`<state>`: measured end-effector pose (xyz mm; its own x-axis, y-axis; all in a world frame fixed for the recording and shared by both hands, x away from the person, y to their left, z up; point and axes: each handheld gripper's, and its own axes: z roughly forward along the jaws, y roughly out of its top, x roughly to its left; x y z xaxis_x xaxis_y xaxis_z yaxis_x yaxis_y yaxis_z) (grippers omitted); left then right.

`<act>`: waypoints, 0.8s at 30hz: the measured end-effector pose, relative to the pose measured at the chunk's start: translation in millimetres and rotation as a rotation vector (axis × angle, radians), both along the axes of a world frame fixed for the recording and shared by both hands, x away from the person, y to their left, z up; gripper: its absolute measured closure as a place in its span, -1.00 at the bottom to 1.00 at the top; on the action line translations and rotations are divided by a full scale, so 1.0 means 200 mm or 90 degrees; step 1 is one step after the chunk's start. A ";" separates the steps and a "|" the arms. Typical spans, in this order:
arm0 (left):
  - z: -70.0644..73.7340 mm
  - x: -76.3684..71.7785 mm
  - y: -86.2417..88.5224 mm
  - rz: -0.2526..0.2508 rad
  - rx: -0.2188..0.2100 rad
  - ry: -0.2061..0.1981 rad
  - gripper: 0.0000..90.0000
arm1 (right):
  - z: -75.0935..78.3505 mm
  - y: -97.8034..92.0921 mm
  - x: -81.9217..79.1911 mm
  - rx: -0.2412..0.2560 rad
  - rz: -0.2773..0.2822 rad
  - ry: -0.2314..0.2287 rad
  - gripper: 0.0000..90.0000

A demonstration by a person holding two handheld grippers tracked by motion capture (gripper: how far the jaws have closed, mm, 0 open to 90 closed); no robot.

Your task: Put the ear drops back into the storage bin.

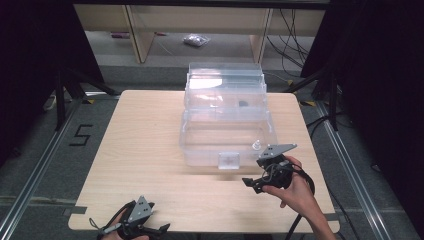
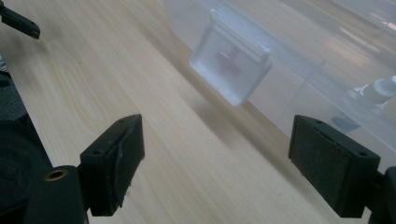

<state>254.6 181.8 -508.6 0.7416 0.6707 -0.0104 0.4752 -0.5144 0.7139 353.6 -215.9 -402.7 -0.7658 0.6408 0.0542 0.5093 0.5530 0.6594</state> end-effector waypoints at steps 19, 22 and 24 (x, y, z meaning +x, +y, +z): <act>0.00 0.00 0.00 0.001 0.005 0.003 -0.65 | -0.16 -0.01 -0.09 0.040 -0.009 -0.004 -0.58; 0.00 0.00 0.00 0.002 0.002 0.003 -0.65 | -0.19 -0.01 -0.11 0.051 -0.023 0.001 -0.58; 0.00 0.00 0.00 0.000 0.005 0.003 -0.65 | -0.20 -0.02 -0.12 0.045 -0.019 0.009 -0.57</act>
